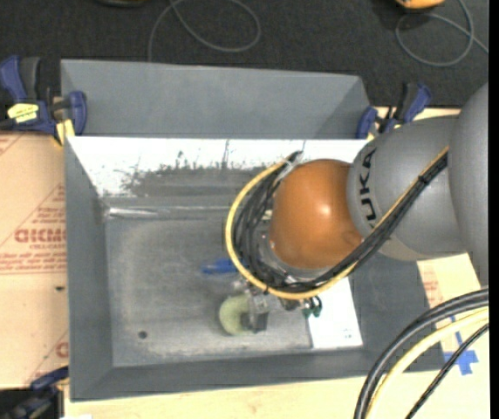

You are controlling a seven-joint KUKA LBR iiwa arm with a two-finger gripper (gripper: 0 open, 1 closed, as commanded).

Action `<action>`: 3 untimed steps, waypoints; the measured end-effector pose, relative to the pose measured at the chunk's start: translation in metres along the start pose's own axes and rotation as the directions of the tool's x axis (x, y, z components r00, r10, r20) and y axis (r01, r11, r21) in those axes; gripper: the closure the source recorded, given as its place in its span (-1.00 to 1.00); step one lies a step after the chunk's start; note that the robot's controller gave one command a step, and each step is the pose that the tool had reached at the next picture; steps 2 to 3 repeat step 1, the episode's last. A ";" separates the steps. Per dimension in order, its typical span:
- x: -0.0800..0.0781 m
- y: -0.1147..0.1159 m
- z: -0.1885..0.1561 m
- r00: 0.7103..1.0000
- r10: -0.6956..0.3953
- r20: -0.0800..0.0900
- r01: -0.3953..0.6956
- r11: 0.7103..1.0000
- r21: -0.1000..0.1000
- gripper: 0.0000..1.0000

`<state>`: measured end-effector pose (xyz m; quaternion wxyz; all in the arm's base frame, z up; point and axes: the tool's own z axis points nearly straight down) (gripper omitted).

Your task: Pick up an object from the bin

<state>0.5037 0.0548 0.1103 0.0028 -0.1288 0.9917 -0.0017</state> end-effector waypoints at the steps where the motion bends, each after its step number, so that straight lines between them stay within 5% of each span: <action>1: -0.001 0.009 -0.003 1.000 -0.011 -0.006 0.011 1.000 -0.004 1.00; 3: -0.001 0.009 -0.003 1.000 -0.011 -0.006 0.011 1.000 -0.004 1.00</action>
Offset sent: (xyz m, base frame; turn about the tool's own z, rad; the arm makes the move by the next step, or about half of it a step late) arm 0.0392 0.0305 0.0159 -0.2248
